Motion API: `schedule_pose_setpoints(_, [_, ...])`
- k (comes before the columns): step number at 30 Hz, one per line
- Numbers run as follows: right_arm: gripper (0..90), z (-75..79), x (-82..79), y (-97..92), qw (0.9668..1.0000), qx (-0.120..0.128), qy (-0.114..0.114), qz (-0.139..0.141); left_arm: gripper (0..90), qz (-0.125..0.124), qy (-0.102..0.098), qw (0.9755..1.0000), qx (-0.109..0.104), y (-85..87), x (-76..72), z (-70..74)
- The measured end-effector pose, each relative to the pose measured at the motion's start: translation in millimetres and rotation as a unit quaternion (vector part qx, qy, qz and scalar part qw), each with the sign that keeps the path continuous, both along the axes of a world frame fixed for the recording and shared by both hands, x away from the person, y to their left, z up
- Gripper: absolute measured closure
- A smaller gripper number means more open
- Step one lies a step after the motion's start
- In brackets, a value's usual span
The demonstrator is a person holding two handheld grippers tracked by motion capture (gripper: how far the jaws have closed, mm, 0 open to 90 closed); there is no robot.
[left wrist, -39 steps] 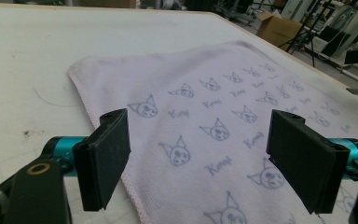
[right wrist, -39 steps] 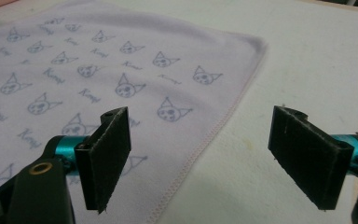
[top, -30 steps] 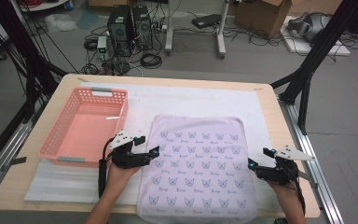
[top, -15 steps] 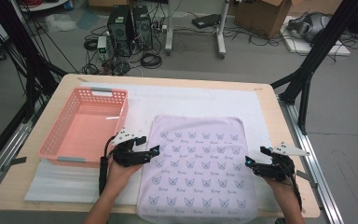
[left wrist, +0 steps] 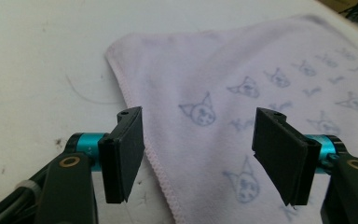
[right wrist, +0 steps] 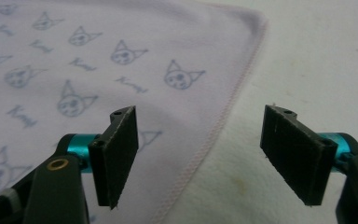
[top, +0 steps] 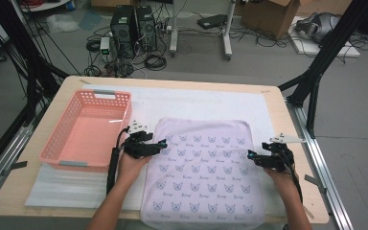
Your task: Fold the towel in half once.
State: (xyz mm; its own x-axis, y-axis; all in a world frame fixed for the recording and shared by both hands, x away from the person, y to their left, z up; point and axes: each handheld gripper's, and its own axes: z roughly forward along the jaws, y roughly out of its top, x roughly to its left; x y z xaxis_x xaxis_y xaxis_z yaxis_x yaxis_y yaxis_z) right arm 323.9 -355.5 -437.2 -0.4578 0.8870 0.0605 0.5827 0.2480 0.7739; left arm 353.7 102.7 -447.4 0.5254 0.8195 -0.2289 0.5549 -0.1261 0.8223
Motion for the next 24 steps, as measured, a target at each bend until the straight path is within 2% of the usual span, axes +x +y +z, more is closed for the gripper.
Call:
schedule_pose_setpoints(2, [28.7,-2.2,6.2,-1.0,0.9999,-0.005,0.009,-0.007,34.3,0.011,0.01,0.9998,0.014,-2.3,3.6,-4.8])
schedule_pose_setpoints(5, [31.4,-5.2,14.6,-0.2,0.9996,-0.012,0.02,-0.013,37.1,0.026,0.016,0.9994,0.014,-2.2,5.2,-5.2])
schedule_pose_setpoints(7, [32.1,-5.6,19.6,1.9,0.9994,-0.019,0.021,-0.019,40.6,0.025,0.021,0.9993,0.02,-3.3,6.0,-5.4])
schedule_pose_setpoints(9, [33.6,-6.2,24.8,4.3,0.9992,-0.024,0.024,-0.022,44.3,0.018,0.013,0.9983,0.055,-9.3,6.7,-4.0])
schedule_pose_setpoints(11, [39.6,-7.9,28.8,7.6,0.9987,-0.034,0.03,-0.024,51.9,0.022,-0.007,0.9949,0.098,-16.0,4.7,-3.9])
schedule_pose_setpoints(12, [43.1,-7.9,29.5,9.0,0.9986,-0.039,0.028,-0.024,56.4,0.02,-0.009,0.9945,0.102,-16.2,4.7,-3.9])
schedule_pose_setpoints(13, [49.1,-7.6,29.5,9.4,0.9986,-0.036,0.029,-0.024,58.9,0.017,-0.009,0.9945,0.103,-14.6,4.8,-3.4])
schedule_pose_setpoints(14, [56.5,-7.0,29.4,9.8,0.9987,-0.037,0.028,-0.021,68.0,0.01,-0.01,0.9952,0.097,-12.6,5.3,-3.6])
schedule_pose_setpoints(15, [62.3,-6.5,28.7,10.4,0.9987,-0.036,0.03,-0.017,81.3,0.002,-0.003,0.9967,0.082,-11.1,6.1,-4.1])
schedule_pose_setpoints(16, [67.7,-6.4,29.0,10.8,0.9989,-0.035,0.03,-0.009,83.1,0.002,0.001,0.997,0.077,-10.5,6.6,-4.0])
schedule_pose_setpoints(18, [85.0,-5.9,28.5,11.7,0.999,-0.032,0.033,-0.001,85.6,0.011,0.014,0.9983,0.056,-8.7,8.2,-4.3])
schedule_pose_setpoints(19, [86.1,-5.9,28.7,11.6,0.999,-0.031,0.034,0.001,86.1,0.016,0.021,0.9986,0.045,-7.0,9.1,-4.3])
schedule_pose_setpoints(21, [87.7,-5.5,30.0,10.3,0.999,-0.018,0.041,-0.006,86.9,0.04,0.014,0.998,0.046,-4.1,10.3,-2.7])
schedule_pose_setpoints(23, [88.2,-4.5,31.0,7.7,0.9989,-0.031,0.032,-0.014,87.0,0.058,0.013,0.998,0.021,2.3,13.3,1.3])
schedule_pose_setpoints(24, [88.4,-3.8,31.9,5.7,0.9991,-0.028,0.025,-0.018,87.1,0.061,0.011,0.998,0.014,3.7,14.7,4.2])
